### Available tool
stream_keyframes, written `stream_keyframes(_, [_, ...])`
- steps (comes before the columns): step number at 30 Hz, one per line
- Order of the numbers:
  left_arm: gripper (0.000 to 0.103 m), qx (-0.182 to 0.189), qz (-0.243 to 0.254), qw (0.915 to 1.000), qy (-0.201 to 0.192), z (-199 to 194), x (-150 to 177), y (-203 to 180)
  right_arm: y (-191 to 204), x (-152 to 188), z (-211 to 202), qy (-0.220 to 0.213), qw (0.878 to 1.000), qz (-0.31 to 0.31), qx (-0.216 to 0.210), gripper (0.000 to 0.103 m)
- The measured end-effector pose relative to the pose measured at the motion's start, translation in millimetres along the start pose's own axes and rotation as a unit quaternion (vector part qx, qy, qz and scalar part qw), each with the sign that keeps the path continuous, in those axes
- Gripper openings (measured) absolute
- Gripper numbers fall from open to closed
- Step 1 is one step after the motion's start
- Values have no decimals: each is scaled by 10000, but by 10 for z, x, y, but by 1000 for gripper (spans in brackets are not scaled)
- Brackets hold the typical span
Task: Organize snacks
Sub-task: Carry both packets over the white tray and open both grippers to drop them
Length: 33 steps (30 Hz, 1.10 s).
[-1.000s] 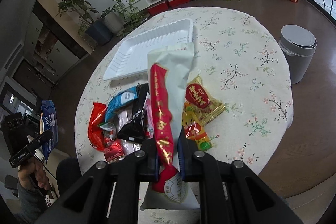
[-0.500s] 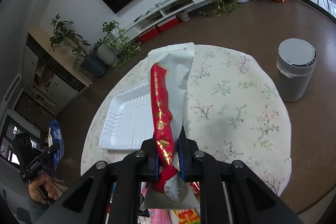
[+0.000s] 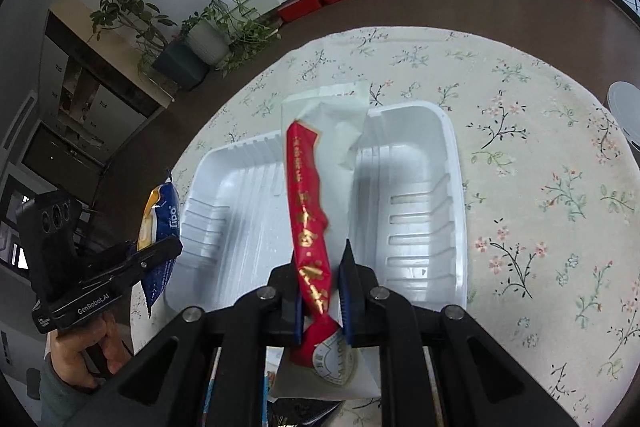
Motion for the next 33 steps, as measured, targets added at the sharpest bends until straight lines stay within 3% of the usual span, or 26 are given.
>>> stream_keyframes(9, [25,-299,33,9991,291,247,199,103,-237,70,296,369,9984,-5,429,15])
stream_keyframes(14, [25,-271,69,9990,356,263,336,17,-299,26,325,384,9976,-120,571,16])
stream_keyframes(27, [25,-271,-227,9993,123,288,321,-41,-287,-52,381,494,9935,-522,883,17])
stream_keyframes(33, [25,-400,-339,9986,8,327,288,-16,-197,-53,419,574,9899,-791,1031,23])
Point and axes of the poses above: each gripper's, at about its wrist camera, not at the fingertips, and z roughly the way its jaws point, y to its left, x to its underside, the point moved 4 cm from there along z, roughly the way its jaws point, and after that the axes turned 14 degrees about -z, right-handed, at the moved point
